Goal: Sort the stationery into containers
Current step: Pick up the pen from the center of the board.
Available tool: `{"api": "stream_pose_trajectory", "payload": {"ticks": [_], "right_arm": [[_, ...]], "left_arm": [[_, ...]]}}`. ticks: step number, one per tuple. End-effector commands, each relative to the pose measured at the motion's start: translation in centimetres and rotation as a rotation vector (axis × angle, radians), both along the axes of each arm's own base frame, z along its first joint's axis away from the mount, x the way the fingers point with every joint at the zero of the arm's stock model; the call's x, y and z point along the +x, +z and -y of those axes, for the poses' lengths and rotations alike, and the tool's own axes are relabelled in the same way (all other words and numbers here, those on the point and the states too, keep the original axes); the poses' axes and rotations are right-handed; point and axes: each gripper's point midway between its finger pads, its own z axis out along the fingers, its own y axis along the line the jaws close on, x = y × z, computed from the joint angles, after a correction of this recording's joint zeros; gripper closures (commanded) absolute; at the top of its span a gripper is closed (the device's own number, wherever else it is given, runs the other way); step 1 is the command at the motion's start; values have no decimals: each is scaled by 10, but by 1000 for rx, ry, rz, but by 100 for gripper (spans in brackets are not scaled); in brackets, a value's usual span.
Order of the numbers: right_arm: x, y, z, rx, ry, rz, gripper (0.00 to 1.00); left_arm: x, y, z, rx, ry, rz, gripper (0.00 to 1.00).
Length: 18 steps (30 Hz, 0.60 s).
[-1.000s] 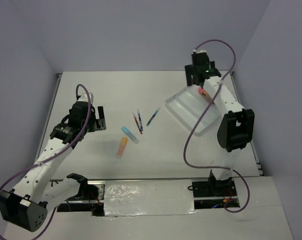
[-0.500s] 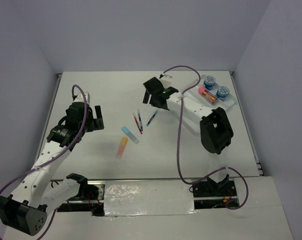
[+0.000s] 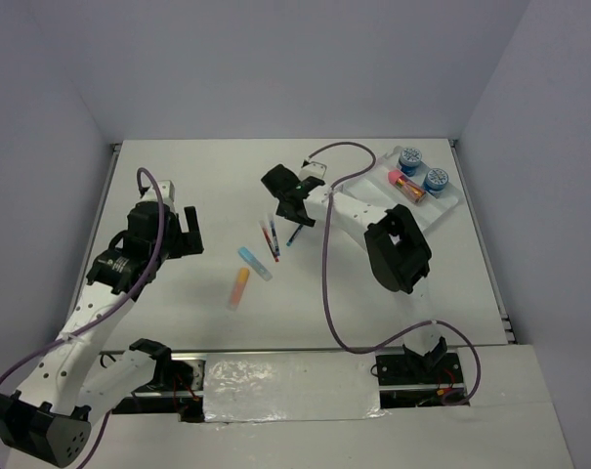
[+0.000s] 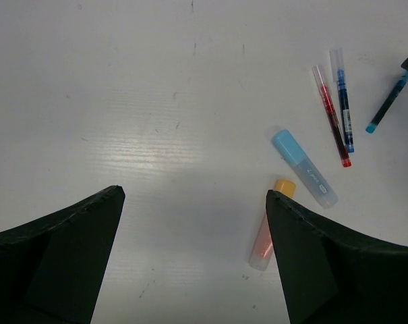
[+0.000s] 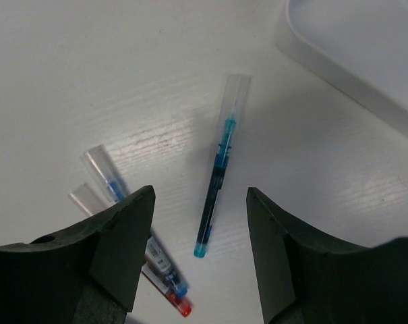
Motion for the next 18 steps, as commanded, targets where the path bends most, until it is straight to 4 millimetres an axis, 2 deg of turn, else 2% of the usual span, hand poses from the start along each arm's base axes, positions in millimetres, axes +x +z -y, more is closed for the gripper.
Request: {"api": "stream_pose_trajectory", "payload": {"ticks": [1,4,6,9,11,13,14,18], "right_arm": [[11,-13,8,-12,-43,-21,36],[17,-27,3,8,-28,-44,38],[18,-28,5,-16,-25,-58,38],[15,-43,11,-52,-35,-90,42],[4,-56,11,-48,-20,-126,54],[0,-60,9,-29,-9,-136,62],[-10,-69,14,-45,-6,-156,68],[-23,-69,9,-36,30,-150,76]], "left_arm": [[3,8,4,-30,-12,39,1],[2,9,5,-34,-15,45,1],[2,9,5,-34,-14,43,1],[1,10,5,-34,-14,48,1],[1,12,5,-37,-16,54,1],[1,11,4,-35,-13,53,1],[1,12,4,-35,-13,54,1],[1,12,4,-35,-12,56,0]]}}
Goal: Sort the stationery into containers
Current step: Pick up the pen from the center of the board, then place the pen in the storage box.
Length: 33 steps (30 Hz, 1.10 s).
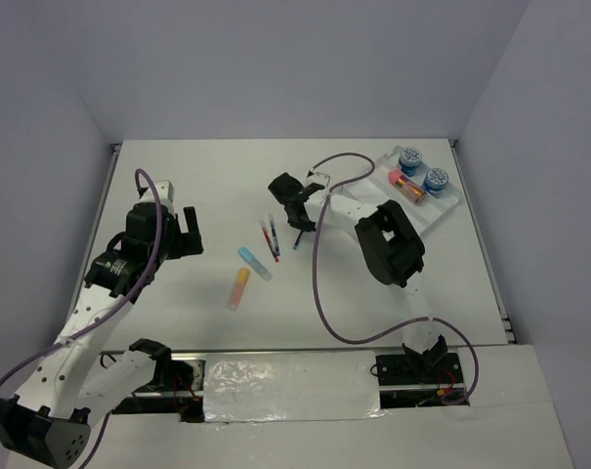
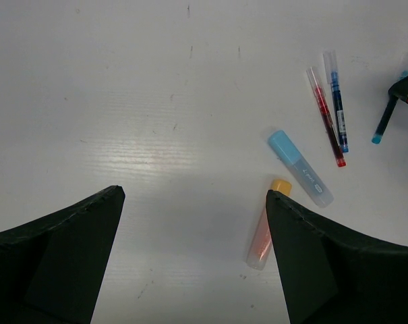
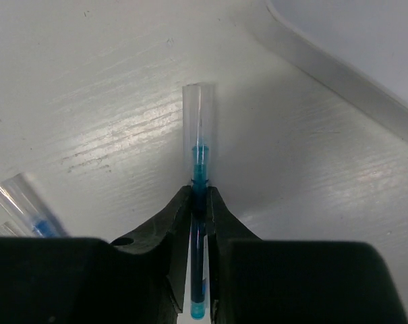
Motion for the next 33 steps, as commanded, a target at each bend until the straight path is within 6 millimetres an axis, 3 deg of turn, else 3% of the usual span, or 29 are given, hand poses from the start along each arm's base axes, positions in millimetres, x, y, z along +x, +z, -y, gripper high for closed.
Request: {"api": "stream_pose_trajectory", "payload": {"ticks": [1,4,5,6,7,8,10,11,16,19,22,24,27,28,30,32,33], "right_arm": [[-27,-11,-6,0,57,-58,84],[-32,-14,-11,15,126,-84,88],[-40,-17,-19,47,185,-112,88],[-29,-3,-39,125,269,-45,89],[-35,-4,-46,113,435,-46,92],[-34,21,-75,226,574,15,100],[-36,36,-74,196,716,62,100],[-34,62,-80,226,773,127,100],[-40,124,-76,185,1127,263,100],[-41,142,-42,-15,1236,255,100],[-13,149,11,-199,1185,237,100],[19,147,70,-309,1045,187,100],[44,127,133,-364,942,78,100],[46,110,150,-379,920,10,100],[52,98,182,-409,886,-60,100],[52,81,205,-448,880,-116,100],[57,85,210,-464,862,-92,100]], "left_arm": [[2,8,2,-21,0,40,1],[2,7,1,-18,4,39,1],[2,8,1,-18,4,41,1],[2,8,0,-17,6,41,1],[2,7,0,-16,6,39,1],[2,7,0,-15,6,40,1],[2,5,1,-10,6,34,1],[2,5,1,-10,7,33,1],[2,7,-1,-5,15,41,1],[1,8,-1,-7,14,47,1],[2,6,1,-5,8,36,1],[2,6,1,-7,8,36,1],[1,6,1,-5,7,39,1],[1,7,2,-4,6,43,1],[0,6,2,-1,8,41,1],[1,7,3,1,2,41,0],[1,6,4,0,1,40,1]]}}
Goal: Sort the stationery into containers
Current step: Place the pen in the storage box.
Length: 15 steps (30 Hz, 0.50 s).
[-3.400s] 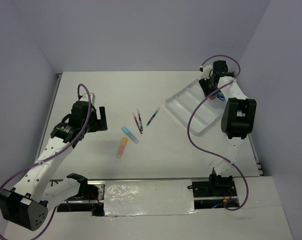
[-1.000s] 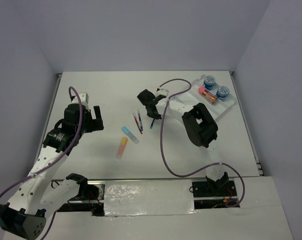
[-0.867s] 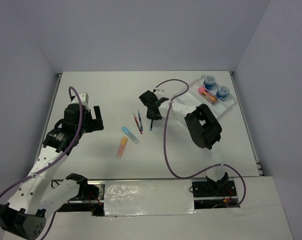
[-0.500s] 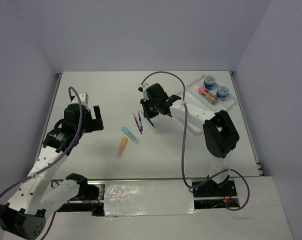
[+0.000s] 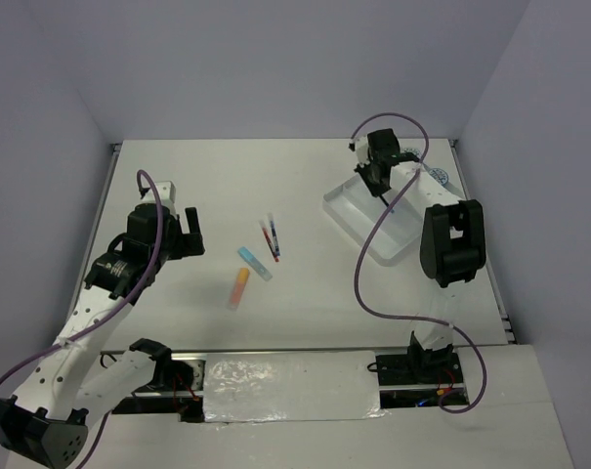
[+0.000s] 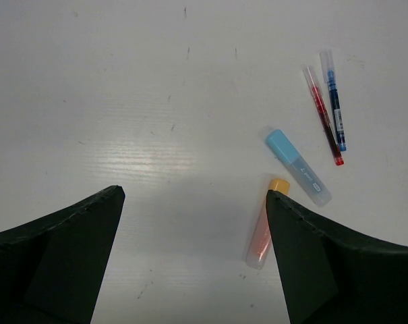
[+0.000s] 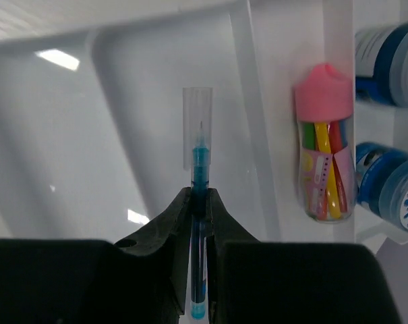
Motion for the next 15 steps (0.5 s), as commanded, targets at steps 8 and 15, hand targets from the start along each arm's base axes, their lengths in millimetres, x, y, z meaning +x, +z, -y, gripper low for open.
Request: {"api": "stream_pose_trajectory", "payload": {"ticks": [8,15], "right_arm": [[-3,-14,14,-10,53,-49,96],[-1,-22,45,-7,-83,-51,48]], "left_arm": [[4,1,1,-4,7,15,1],[5,-2,2,0,2,6,1]]}}
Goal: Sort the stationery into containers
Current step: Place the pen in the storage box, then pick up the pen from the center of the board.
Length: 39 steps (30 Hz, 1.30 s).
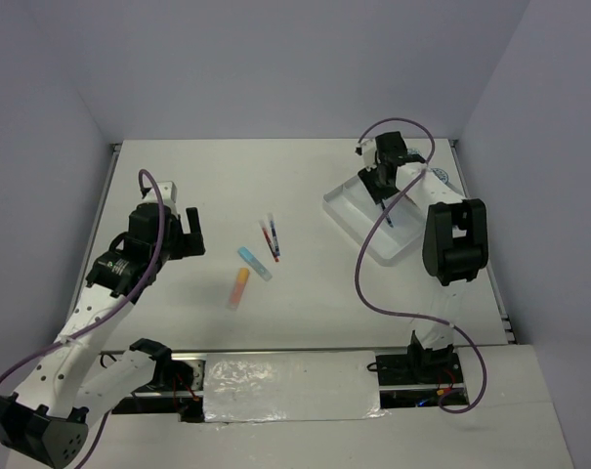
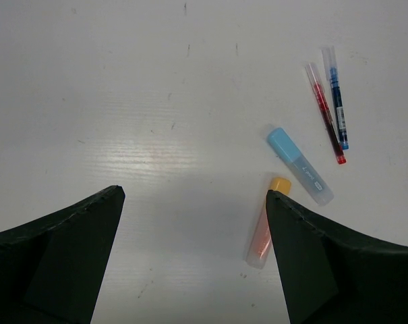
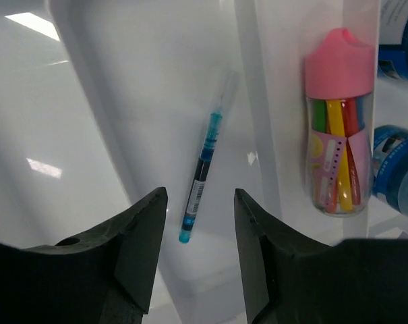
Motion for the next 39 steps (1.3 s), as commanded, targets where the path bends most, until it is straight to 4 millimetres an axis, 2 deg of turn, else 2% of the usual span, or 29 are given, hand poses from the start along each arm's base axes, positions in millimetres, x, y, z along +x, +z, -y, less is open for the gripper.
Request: {"api": "stream_pose_trajectory", "payload": {"ticks": [1,3,5,6,7,8,9,10,11,13,14,15,16,17,18,19,21,22,26,31,39], "right_arm": [[11,10,16,-3,-69,48,47],[11,25,13,20,-88,80,46],[13,47,-3,115,-92,109,43],[12,70,-22,240,-140,148,43],[4,94,-47,313,-125,194,43],[6,116,-73,427,-150,271,43],[3,127,-87,455,-164,327,43],[-10,122,-105,480,-175,333,41],[-24,134,-151,542,-133,351,41],[-28,120,-188,548,-144,306,40],[-43,108,-220,564,-133,240,39],[-46,101,-236,564,-131,209,37],[-40,107,-250,568,-141,224,35],[-43,77,-264,521,-151,164,35],[-43,87,-285,519,-139,185,36],[-44,56,-294,469,-150,133,36],[-52,41,-308,438,-152,86,36],[-49,32,-316,430,-149,77,37],[-54,10,-326,401,-152,32,39],[-61,-16,-318,375,-172,1,44],[-62,-36,-312,337,-187,-13,53]], "left_arm": [[4,1,1,-4,4,15,1],[4,1,1,-3,5,17,1],[4,2,0,0,11,19,1],[4,2,-2,3,20,22,1],[4,3,-3,6,27,24,1],[4,4,-5,7,38,25,1],[5,4,-9,14,53,28,1],[4,4,-11,17,62,28,1],[4,3,-13,19,77,24,1],[4,4,-18,29,100,25,1],[4,3,-18,30,103,26,1],[4,3,-18,29,102,24,1],[4,2,-18,30,100,24,1],[4,1,-18,30,100,19,1],[4,0,-18,34,103,14,1],[5,0,-19,36,105,15,1],[4,-1,-19,39,108,10,1],[5,0,-20,38,108,12,1],[4,0,-22,43,117,13,1],[4,2,-23,43,122,21,1],[3,4,-22,36,112,27,1]]}}
